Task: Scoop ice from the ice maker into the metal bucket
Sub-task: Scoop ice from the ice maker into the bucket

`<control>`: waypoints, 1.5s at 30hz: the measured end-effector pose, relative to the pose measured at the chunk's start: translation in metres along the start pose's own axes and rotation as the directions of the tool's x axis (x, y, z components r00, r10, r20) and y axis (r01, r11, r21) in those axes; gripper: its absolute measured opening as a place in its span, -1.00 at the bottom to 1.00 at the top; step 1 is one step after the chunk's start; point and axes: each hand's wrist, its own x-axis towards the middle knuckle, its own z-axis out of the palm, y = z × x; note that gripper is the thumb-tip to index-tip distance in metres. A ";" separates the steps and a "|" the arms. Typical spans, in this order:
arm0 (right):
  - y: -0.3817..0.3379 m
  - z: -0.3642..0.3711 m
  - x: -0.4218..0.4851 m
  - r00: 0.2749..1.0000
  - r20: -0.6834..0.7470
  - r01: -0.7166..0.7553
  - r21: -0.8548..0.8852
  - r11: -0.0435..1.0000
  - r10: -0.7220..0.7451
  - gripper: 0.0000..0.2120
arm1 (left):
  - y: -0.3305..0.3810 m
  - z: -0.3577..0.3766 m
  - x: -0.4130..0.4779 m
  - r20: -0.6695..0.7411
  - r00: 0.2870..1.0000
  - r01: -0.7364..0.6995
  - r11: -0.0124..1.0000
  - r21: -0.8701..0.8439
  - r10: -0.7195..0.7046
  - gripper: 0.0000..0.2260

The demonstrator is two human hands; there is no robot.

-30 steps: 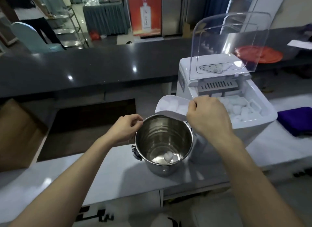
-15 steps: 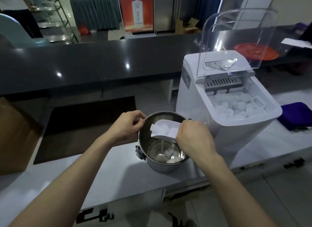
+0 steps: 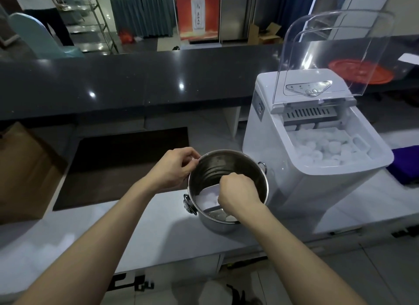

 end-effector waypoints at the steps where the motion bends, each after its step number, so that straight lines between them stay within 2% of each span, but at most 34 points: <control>1: 0.001 0.001 0.001 1.000 -0.010 0.016 -0.018 1.000 -0.016 -0.85 | 0.000 0.000 0.000 0.000 1.000 0.000 1.000 -0.004 0.000 -0.88; 8: 0.013 -0.006 -0.001 0.985 -0.149 0.069 -0.105 0.992 -0.085 -0.91 | -0.002 0.003 0.007 -0.036 0.999 0.018 1.000 -0.009 -0.019 -0.89; 12: 0.017 -0.025 -0.009 0.968 -0.236 0.064 -0.107 0.992 -0.088 -0.90 | -0.002 0.004 0.011 -0.042 0.999 0.028 1.000 -0.004 -0.028 -0.89; 14: 0.021 -0.037 -0.013 0.943 -0.324 0.048 -0.082 0.995 -0.072 -0.90 | -0.002 0.003 0.012 -0.026 0.999 0.036 0.999 0.011 -0.036 -0.88; 20: 0.052 -0.090 -0.030 0.763 -0.645 0.077 0.163 0.984 0.047 -0.65 | 0.006 -0.005 0.021 -0.072 0.997 0.034 0.997 0.066 -0.029 -0.84; 24: 0.090 -0.119 -0.043 0.648 -0.740 0.066 0.291 0.954 0.181 -0.65 | 0.034 -0.006 0.036 -0.141 0.988 -0.040 0.994 0.105 0.055 -0.80; 27: 0.130 -0.130 -0.051 0.592 -0.751 -0.012 0.355 0.935 0.293 -0.66 | 0.063 0.001 0.049 -0.149 0.981 -0.111 0.991 0.076 0.121 -0.80; 32: 0.198 -0.125 -0.055 0.647 -0.643 -0.199 0.376 0.905 0.410 -0.63 | 0.114 0.027 0.069 -0.212 0.950 -0.241 0.970 -0.031 0.229 -0.82; 35: 0.232 -0.119 -0.057 0.702 -0.586 -0.258 0.321 0.911 0.405 -0.64 | 0.140 0.044 0.080 -0.275 0.929 -0.274 0.960 -0.056 0.249 -0.78; 38: 0.254 -0.120 -0.058 0.766 -0.526 -0.270 0.258 0.928 0.370 -0.67 | 0.155 0.059 0.087 -0.289 0.933 -0.253 0.962 -0.101 0.214 -0.72; 45: 0.269 -0.124 -0.046 0.886 -0.410 -0.189 0.105 0.976 0.216 -0.72 | 0.171 0.083 0.096 -0.348 0.925 -0.186 0.981 -0.060 0.154 -0.64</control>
